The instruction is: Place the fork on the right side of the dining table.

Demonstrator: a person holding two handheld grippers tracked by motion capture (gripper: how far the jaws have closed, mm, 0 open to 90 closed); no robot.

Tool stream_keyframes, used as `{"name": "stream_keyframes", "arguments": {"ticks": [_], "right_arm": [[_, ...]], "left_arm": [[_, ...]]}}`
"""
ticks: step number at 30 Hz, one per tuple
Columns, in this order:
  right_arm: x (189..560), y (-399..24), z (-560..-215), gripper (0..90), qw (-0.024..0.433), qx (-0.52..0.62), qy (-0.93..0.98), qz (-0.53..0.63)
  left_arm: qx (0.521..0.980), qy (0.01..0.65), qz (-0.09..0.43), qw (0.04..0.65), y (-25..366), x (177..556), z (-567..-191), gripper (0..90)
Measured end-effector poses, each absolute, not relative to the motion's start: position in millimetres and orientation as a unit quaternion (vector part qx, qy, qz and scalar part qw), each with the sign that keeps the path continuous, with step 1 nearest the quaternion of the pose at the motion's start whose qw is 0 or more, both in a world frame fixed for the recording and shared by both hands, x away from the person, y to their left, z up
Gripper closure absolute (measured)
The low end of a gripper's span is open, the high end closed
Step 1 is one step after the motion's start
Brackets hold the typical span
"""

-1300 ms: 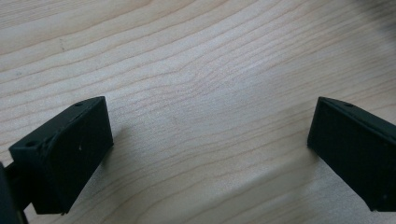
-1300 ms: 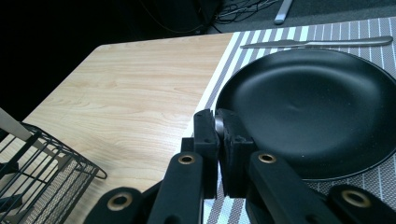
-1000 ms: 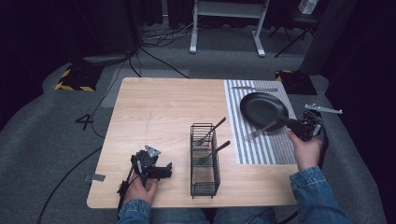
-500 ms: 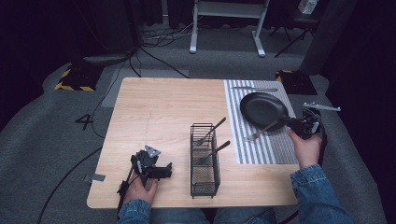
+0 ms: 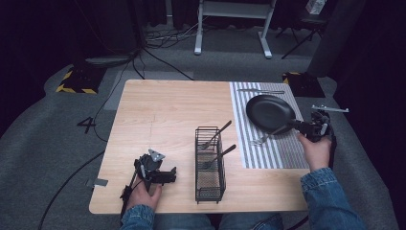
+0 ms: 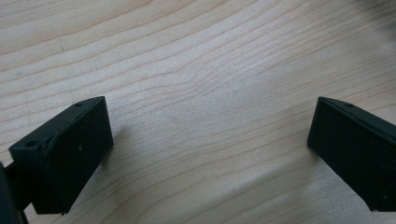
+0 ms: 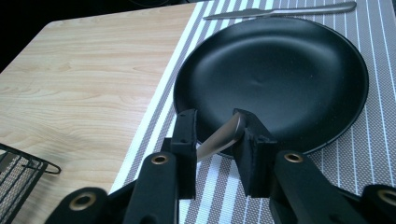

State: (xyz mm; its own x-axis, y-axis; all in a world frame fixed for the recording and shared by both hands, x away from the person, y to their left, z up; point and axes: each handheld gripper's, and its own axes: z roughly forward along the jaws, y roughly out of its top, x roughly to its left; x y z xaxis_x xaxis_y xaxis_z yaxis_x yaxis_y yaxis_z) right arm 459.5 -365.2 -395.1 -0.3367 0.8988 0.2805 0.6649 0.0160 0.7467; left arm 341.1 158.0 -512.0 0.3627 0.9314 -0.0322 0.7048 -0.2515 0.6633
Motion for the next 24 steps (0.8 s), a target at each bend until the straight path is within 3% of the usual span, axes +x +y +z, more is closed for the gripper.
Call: {"name": "stream_keyframes", "arguments": {"ticks": [24], "right_arm": [[466.4,-391.6,-421.9,64.6,0.106,0.595,0.686,0.405]], "left_arm": [[0.768,0.532,0.188,0.301,158.0,341.1,-512.0,0.1]]}}
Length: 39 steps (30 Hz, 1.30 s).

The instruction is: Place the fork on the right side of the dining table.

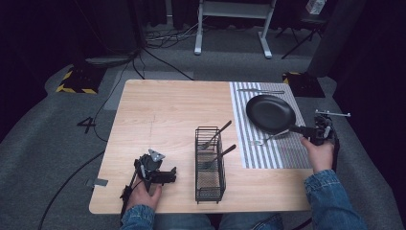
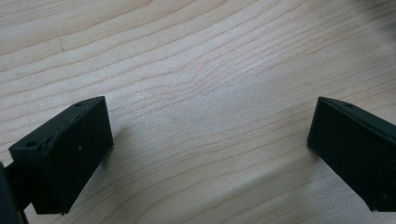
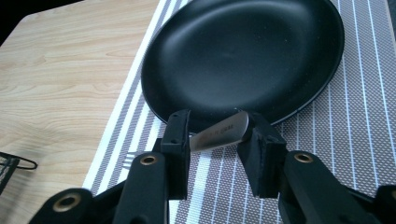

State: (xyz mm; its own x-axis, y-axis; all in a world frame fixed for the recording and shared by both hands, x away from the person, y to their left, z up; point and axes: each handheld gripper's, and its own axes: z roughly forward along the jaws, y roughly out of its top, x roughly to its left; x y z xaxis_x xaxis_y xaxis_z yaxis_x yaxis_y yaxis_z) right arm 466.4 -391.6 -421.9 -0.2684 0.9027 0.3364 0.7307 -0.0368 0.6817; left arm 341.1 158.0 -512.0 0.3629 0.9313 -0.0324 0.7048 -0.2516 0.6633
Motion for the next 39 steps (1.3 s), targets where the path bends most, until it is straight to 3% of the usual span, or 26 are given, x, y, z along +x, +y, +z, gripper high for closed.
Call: {"name": "stream_keyframes", "arguments": {"ticks": [39], "right_arm": [[476.1,-409.8,-460.1,58.4,0.063,0.625,0.674,0.39]], "left_arm": [[0.769,0.531,0.188,0.301,158.1,341.2,-511.9,0.1]]}}
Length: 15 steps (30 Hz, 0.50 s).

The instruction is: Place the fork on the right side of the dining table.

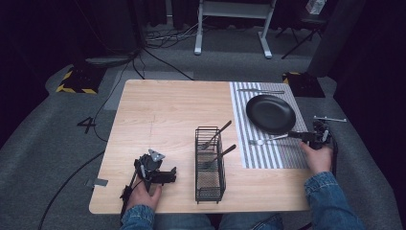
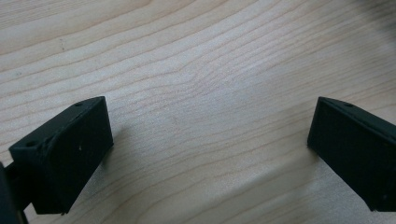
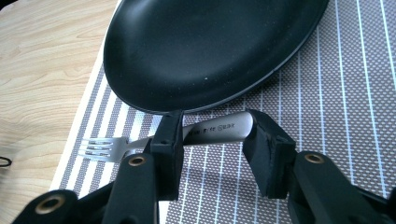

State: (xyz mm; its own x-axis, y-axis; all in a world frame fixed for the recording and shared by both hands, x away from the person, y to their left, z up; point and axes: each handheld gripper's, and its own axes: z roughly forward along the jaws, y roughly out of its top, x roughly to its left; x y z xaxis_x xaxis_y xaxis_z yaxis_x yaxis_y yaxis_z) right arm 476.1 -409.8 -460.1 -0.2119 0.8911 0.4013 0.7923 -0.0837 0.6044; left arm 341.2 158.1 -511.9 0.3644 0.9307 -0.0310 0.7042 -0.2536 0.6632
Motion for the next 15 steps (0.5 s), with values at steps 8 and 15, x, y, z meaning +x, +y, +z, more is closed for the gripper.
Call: {"name": "stream_keyframes", "arguments": {"ticks": [8,15], "right_arm": [[475.0,-418.3,-466.2,57.2,0.052,0.637,0.665,0.387],[476.5,-421.9,-472.6,56.8,0.047,0.645,0.662,0.378]], "left_arm": [[0.769,0.531,0.188,0.301,158.1,341.2,-511.9,0.1],[0.768,0.532,0.188,0.301,158.0,341.1,-512.0,0.1]]}}
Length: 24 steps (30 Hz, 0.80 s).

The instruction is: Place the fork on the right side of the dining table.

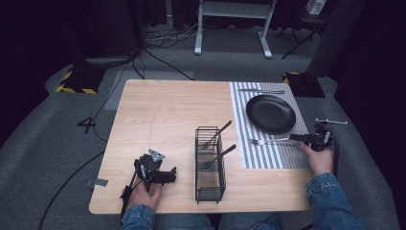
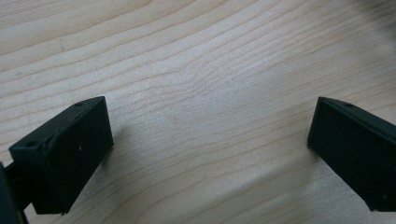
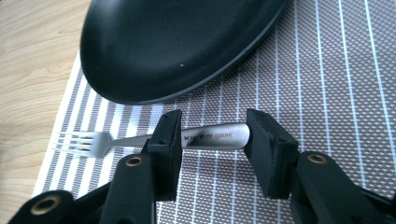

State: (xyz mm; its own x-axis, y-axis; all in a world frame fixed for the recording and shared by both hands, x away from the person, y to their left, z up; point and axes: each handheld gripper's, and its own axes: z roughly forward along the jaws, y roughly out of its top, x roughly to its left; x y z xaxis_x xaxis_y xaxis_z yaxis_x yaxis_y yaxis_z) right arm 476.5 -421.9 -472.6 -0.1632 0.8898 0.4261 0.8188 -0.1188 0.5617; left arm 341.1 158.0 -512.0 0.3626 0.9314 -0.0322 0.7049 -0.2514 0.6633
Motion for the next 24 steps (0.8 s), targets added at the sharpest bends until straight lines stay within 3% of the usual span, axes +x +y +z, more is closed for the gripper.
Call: {"name": "stream_keyframes", "arguments": {"ticks": [24], "right_arm": [[474.6,-424.5,-468.6,51.3,0.08,0.643,0.663,0.375]], "left_arm": [[0.769,0.532,0.188,0.301,158.0,341.1,-511.9,0.1]]}}
